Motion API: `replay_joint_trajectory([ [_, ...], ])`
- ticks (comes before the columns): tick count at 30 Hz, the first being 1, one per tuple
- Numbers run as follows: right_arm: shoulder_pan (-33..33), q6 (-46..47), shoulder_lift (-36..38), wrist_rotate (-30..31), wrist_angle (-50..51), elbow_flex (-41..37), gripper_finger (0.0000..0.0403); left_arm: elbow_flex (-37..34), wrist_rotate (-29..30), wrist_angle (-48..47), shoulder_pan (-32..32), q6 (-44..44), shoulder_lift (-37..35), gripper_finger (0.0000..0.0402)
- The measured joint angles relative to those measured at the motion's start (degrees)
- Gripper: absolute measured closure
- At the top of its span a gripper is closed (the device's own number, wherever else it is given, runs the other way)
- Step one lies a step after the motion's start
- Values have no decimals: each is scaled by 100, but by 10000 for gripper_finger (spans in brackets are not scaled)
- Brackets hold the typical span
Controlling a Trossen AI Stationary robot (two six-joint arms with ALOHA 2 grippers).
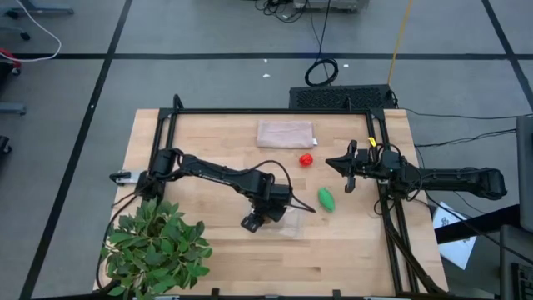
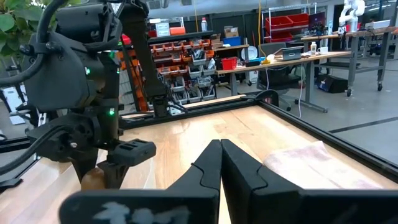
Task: Pick and placing Produce into tupperware
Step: Put the kiwi into the transparent bin
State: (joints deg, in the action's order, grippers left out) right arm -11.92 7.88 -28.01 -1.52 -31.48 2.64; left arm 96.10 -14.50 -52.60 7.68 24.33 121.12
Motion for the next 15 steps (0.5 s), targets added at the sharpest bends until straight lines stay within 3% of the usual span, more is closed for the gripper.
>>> replay_joint_trajectory([
  [7, 0, 0, 2, 0, 0, 1, 403, -250, -50, 352, 0, -109, 0, 152],
  [15, 0, 0, 0, -1, 0, 1, 403, -457, -74, 428, -4, -202, -20, 164],
])
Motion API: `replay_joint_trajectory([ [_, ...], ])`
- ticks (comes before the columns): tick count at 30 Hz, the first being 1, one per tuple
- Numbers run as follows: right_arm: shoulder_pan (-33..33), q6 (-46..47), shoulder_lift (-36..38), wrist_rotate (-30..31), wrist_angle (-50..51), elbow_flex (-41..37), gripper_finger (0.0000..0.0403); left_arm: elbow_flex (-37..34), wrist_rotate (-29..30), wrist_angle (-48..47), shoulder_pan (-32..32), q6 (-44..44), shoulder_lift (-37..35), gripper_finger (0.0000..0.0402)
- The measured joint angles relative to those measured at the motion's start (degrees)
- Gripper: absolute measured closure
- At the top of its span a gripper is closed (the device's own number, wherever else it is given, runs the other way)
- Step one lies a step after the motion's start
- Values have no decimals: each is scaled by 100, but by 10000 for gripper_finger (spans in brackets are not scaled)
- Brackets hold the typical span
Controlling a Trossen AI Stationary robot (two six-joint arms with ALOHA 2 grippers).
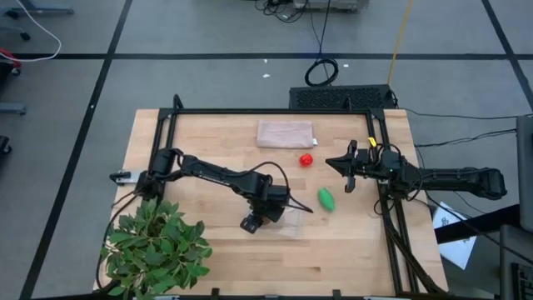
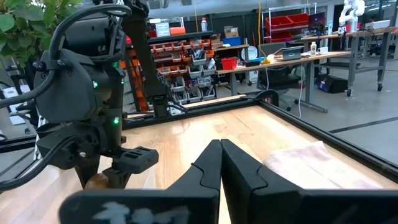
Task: Pick and placing Produce into tupperware
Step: Put the kiwi into the transparent bin
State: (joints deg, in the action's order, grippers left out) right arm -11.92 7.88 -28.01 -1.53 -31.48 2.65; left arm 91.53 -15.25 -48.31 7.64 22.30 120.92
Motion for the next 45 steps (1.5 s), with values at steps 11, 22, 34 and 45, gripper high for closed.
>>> replay_joint_trajectory([
  [11, -1, 0, 0, 1, 0, 0, 403, -4, 142, 81, 1, -49, 2, 141],
  [22, -1, 2, 0, 1, 0, 0, 403, -20, 192, 81, 0, -184, 28, 102],
  [34, -1, 42, 0, 1, 0, -1, 403, -13, 307, 87, -8, -211, 28, 101],
  [45, -1, 42, 0, -1, 0, 0, 403, 603, 574, -394, -98, 73, 18, 101],
])
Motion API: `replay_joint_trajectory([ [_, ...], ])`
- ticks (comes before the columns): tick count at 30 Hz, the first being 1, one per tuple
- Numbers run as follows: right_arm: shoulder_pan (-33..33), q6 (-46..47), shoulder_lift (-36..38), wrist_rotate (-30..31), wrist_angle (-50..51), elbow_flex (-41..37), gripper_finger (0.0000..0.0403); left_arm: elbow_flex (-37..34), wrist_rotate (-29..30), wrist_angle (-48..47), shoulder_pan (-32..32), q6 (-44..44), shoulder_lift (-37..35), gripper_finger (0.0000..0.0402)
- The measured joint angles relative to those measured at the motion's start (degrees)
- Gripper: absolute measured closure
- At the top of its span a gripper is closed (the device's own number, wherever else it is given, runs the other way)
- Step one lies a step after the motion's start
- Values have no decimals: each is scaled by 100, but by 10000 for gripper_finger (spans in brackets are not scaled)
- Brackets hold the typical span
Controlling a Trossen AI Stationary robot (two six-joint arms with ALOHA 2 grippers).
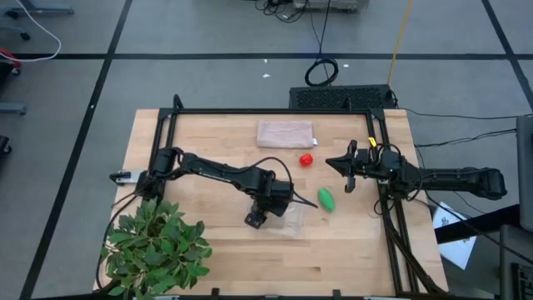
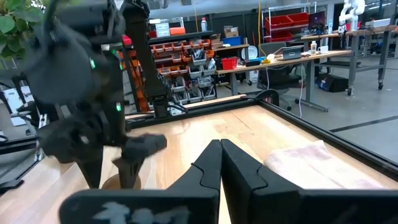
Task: Pick and placing Produce into tupperware
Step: Put the kiwi into the transparent bin, then put the tomato into the transparent bin
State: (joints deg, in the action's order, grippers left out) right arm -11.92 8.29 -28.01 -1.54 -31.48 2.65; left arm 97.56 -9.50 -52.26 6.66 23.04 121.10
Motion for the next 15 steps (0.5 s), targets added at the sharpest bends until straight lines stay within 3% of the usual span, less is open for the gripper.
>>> replay_joint_trajectory([
  [8, 1, 0, 1, 1, 2, 0, 403, 1098, 233, -516, 6, 270, -11, 115],
  [11, 0, -11, 1, 0, 2, 0, 403, 1283, 253, -559, 6, 335, -11, 154],
  [15, 0, -15, 2, 2, 2, 0, 403, 1316, 480, -622, 6, 349, -13, 237],
])
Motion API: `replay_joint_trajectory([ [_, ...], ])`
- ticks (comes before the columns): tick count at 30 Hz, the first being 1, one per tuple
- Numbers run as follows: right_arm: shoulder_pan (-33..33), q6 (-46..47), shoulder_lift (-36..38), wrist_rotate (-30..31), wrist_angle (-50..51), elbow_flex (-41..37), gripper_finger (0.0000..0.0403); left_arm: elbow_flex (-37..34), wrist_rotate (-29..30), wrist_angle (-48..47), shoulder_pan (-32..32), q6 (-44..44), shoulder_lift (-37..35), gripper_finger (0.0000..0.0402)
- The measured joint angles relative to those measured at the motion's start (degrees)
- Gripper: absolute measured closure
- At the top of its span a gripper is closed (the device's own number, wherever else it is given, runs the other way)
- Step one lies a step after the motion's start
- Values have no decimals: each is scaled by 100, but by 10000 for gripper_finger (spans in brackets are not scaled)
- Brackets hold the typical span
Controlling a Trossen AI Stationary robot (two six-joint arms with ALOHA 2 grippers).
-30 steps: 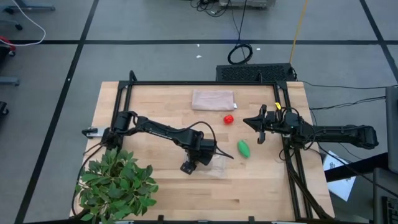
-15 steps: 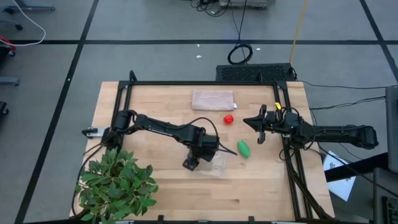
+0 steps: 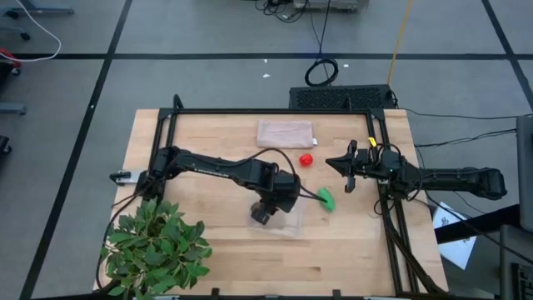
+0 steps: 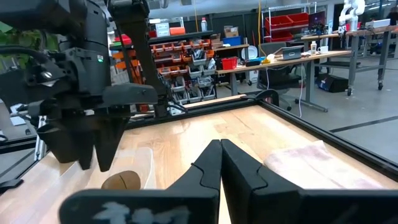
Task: Pick and placing Produce into tupperware
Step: Put the tomato into the transparent bin
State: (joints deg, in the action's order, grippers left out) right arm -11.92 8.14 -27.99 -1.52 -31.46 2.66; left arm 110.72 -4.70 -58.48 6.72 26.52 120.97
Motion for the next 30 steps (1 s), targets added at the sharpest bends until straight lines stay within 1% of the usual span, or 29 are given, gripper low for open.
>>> replay_joint_trajectory([
  [5, 0, 0, 0, 0, 0, 0, 403, 0, 34, -169, -39, 11, 0, 357],
  [6, 0, 0, 0, -2, 0, 0, 403, 0, 34, -184, -44, 27, 0, 378],
  [7, 0, 0, 0, 0, 0, 0, 403, 0, 34, -194, -44, 35, 0, 390],
  [10, 1, -2, -1, -2, 0, -1, 403, 0, 46, -246, -37, 37, 0, 390],
  [13, 0, -2, -2, 0, 1, 0, 403, 0, 183, -240, -37, 75, 0, 396],
  [17, 0, -2, -1, 0, 1, 0, 403, 5, 645, -273, -61, 194, -200, 395],
  [21, 0, -3, 0, -1, 9, 0, 403, 50, 1057, -337, -196, 130, -688, 391],
  [25, 2, -2, -2, -2, 4, 0, 403, 52, 1079, -328, -438, -31, -1357, 399],
  [30, 0, -4, -4, 0, 2, -1, 403, 55, 1075, -163, -716, -308, -2222, 400],
])
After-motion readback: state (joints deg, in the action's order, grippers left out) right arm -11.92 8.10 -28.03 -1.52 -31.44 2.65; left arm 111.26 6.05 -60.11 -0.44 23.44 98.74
